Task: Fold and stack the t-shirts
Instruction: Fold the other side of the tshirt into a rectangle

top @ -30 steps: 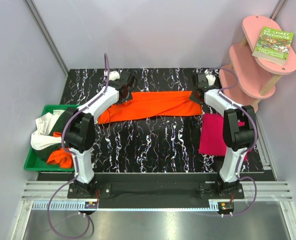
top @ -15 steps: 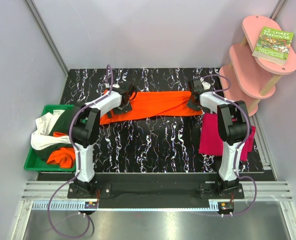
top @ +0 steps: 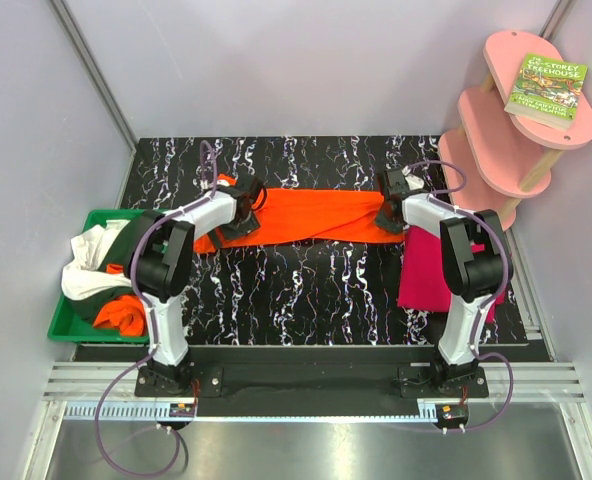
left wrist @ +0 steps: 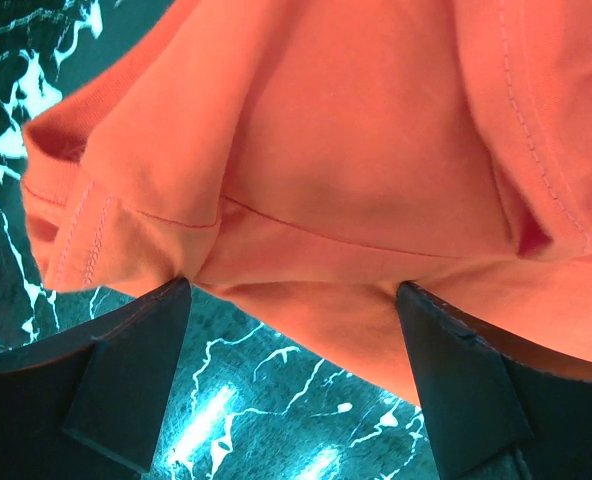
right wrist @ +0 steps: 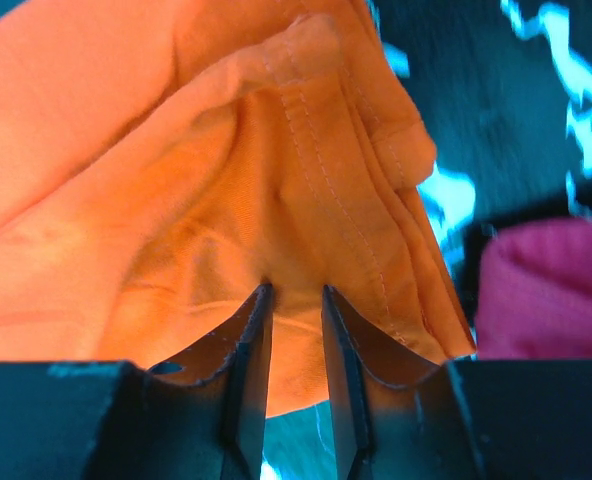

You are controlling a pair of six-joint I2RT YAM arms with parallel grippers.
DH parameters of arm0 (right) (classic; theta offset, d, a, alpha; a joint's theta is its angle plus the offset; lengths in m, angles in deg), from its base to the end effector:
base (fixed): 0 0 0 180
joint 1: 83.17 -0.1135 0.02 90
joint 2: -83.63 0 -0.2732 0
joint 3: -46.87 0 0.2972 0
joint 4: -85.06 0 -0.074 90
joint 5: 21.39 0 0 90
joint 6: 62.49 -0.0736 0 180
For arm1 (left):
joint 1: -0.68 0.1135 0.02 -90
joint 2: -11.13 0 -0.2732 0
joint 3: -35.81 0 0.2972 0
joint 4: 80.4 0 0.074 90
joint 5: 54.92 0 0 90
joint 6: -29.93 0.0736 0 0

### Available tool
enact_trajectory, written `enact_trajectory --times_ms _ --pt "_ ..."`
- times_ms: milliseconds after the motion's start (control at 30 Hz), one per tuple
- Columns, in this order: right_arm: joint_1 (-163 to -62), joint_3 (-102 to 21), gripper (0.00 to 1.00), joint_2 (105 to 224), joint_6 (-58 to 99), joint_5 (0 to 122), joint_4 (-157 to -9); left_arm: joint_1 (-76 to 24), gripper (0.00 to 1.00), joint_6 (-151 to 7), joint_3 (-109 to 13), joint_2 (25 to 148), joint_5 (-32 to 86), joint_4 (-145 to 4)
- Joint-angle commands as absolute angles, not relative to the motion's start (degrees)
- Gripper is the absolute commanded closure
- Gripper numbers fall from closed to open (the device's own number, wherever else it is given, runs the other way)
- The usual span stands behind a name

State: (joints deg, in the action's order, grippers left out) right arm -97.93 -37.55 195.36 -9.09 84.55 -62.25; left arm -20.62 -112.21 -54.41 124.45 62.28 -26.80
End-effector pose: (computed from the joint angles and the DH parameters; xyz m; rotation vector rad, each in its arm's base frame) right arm 0.4477 0.0970 0.1056 0.5777 2.4888 -0.0257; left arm 0.4162 -0.1262 0.1121 -0.7785 2.5407 0.3299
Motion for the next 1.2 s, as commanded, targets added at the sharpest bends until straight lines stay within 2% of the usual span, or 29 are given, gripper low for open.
enact_trajectory --times_ms 0,600,767,833,933,1067,1133,1167 --pt "-100.74 -33.96 0.66 190.95 -10.63 84.95 -58.07 -20.68 0.11 -112.81 -48.27 123.02 59.51 -22.00" --pt "-103.82 -22.71 0.66 177.69 -11.86 84.60 -53.93 -27.09 0.12 -118.25 -28.41 103.08 58.28 -20.24" --pt "-103.91 -25.85 0.61 176.01 -10.03 83.90 -53.93 -28.32 0.11 -117.38 -31.11 99.30 60.38 -19.10" --pt "-103.91 -29.81 0.55 175.04 -9.58 83.72 -53.85 -29.55 0.09 -115.54 -34.89 96.57 62.75 -19.10" --pt "-103.82 -35.69 0.52 173.81 -8.62 82.24 -53.67 -30.26 0.06 -112.64 -39.20 93.05 66.53 -20.23" --pt "-103.91 -38.96 0.55 171.62 -7.12 79.25 -53.58 -30.17 0.12 -110.52 -40.53 93.39 67.77 -22.00" --pt "-103.91 -37.91 0.56 169.95 -6.94 78.37 -53.58 -30.26 0.22 -111.40 -39.30 95.24 66.63 -21.91" --pt "-104.00 -37.21 0.57 169.42 -6.59 78.36 -53.67 -30.26 0.33 -113.32 -38.43 95.68 66.19 -22.00"
